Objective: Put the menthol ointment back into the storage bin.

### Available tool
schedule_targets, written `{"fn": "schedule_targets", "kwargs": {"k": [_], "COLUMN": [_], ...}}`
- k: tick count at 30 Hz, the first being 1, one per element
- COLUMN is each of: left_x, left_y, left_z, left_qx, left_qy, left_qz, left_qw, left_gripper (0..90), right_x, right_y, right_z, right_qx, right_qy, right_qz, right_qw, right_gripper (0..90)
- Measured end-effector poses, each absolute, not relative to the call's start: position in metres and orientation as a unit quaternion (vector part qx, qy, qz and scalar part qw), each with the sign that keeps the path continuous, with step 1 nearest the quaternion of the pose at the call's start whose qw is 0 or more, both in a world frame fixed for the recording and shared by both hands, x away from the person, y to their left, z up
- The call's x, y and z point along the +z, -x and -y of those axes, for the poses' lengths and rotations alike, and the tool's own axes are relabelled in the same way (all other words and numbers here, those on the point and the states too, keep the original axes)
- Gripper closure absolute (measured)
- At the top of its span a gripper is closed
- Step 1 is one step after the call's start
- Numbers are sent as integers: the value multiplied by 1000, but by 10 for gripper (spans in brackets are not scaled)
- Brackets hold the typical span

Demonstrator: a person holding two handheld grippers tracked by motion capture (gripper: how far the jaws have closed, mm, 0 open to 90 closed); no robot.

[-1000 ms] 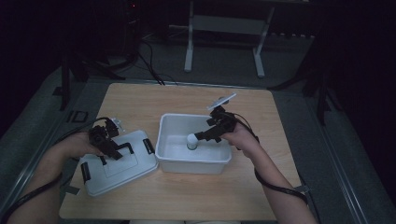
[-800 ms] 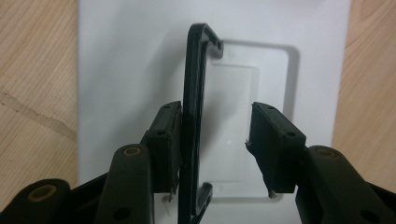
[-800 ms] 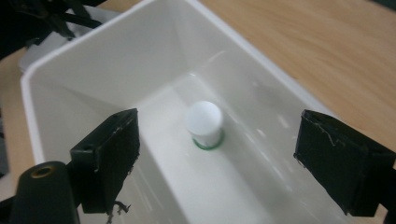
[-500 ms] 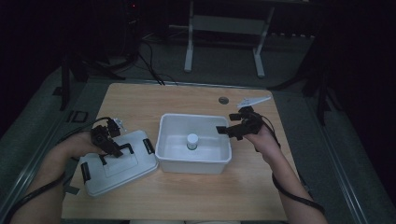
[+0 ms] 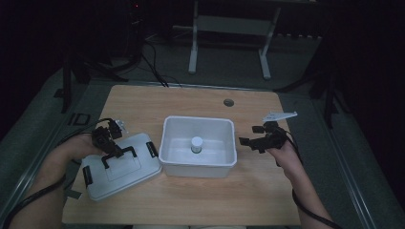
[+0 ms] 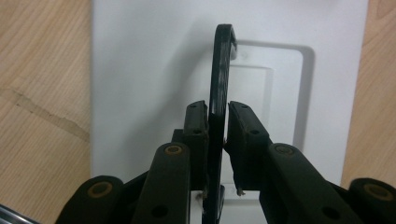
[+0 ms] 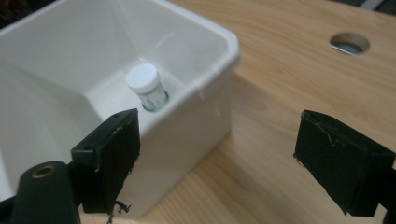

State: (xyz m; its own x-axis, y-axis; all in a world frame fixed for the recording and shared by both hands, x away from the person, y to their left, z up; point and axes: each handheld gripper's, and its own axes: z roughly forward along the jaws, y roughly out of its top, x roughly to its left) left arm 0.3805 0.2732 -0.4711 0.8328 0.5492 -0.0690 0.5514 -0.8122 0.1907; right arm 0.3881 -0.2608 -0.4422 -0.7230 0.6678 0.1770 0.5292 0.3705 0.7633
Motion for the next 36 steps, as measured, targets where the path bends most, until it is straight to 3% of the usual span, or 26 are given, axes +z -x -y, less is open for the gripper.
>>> {"fn": "schedule_targets", "kwargs": {"k": [17,21,36], "left_x": [-477,-477,-457], "left_y": [-386,-385,-377], "left_z": [-268,-268,-278], "left_qx": [0,-15,-28], "left_qy": [-954,-953,-955], "left_qz": [-282,-283,-272], "left_qw": [102,108,114], "left_gripper": [794,805,836], "right_x": [-508,-513,-540], "right_y": [-349,-337,-317], "right_z": [299,308,330], "right_qx": [446,443,457], "right_qy": [-391,-391,-423], "right_qz": [-798,-796,-775], "right_qw": [105,133,108], "right_gripper": [140,140,140]}}
